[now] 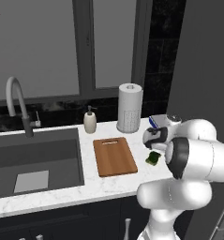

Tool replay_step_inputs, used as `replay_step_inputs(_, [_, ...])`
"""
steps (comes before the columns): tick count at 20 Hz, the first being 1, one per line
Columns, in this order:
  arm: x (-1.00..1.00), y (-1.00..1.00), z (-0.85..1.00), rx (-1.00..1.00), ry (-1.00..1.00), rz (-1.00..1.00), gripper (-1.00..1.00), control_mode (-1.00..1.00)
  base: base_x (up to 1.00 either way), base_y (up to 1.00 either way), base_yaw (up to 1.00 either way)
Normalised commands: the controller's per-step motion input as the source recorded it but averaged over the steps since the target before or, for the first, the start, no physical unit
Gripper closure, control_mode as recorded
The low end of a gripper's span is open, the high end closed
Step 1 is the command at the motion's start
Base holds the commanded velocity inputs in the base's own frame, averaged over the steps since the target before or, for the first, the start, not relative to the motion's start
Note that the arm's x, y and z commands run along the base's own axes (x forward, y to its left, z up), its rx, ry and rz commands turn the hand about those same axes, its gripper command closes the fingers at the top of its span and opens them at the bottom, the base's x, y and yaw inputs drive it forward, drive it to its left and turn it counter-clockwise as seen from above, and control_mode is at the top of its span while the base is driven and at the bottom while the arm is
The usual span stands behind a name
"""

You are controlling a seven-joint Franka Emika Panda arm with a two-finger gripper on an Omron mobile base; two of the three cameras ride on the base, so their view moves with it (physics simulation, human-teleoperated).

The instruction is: Pick up the sponge from the counter and clean the cutting board by briefly scrubbing or pressing down on the cutting board. Once finished, release the sponge.

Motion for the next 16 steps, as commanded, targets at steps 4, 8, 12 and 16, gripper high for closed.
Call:
replay_step_inputs(4, [-0.13,0.22,0.77,-0.12,-0.06,0.00,-1.00,-1.00,0.00,0.00,0.00])
replay_step_inputs(8, [-0.58,0.24,0.93,-0.11,0.00,0.00,-1.00,-1.00,0.00,0.00,0.00])
replay_step_inputs(12, [-0.74,0.00,1.00,-0.04,0.00,0.00,-1.00,-1.00,0.00,0.00,0.00])
replay_step_inputs(16, [-0.49,-0.01,1.00,0.00,0.08,0.02,-1.00,-1.00,0.00,0.00,0.00])
